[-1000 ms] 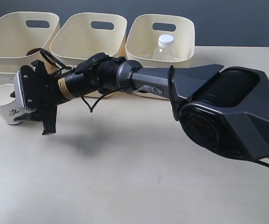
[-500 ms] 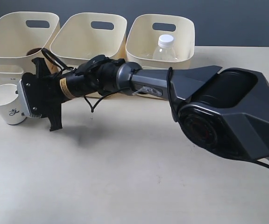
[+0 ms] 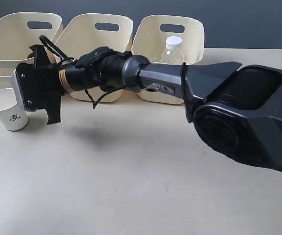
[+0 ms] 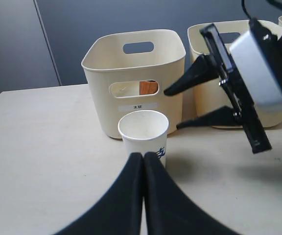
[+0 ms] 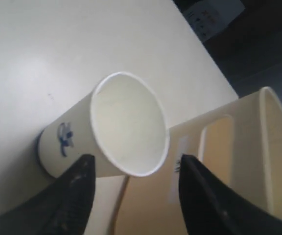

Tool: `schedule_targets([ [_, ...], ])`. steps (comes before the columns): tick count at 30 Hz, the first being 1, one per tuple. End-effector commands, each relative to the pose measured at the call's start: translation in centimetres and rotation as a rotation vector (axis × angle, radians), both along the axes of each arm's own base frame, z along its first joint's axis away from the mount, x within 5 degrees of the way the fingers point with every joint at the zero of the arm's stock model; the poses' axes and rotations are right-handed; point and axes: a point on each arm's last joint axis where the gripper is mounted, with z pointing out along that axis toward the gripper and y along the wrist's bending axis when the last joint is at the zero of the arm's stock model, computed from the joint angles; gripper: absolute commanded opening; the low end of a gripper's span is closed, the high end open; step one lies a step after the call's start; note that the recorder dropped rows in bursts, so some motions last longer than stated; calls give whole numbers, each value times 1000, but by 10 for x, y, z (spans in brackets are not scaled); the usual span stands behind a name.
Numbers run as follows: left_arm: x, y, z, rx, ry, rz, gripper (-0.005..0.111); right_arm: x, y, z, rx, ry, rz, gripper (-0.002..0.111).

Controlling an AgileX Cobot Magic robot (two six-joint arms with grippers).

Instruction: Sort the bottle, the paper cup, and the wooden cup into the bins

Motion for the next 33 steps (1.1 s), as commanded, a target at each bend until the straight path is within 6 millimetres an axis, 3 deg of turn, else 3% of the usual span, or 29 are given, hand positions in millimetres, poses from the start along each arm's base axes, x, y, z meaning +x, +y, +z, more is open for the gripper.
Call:
schedule_targets([
  [1,0,0,2,-4,-12,-1,0,-4,-4,38,55,-9,0,50],
  [6,0,0,2,-4,-12,-1,0,-16,-7,39,35,28,9,50],
  [10,0,0,2,-4,-12,-1,0,-16,-19,61,72,342,-8,50],
  [12,0,0,2,-4,-12,-1,0,-14,-31,84,94,465,13,41],
  [17,0,0,2,-4,-12,-1,0,-4,-49,148,227,501,-152,5],
  [24,0,0,2,-4,-12,-1,0,-13,-48,206,360,667,-154,4],
  [28,0,0,2,-4,-12,-1,0,-6,-40,217,452,796,-243,4],
  [33,0,0,2,-4,-12,-1,0,11,-30,220,598,1104,-377,4],
])
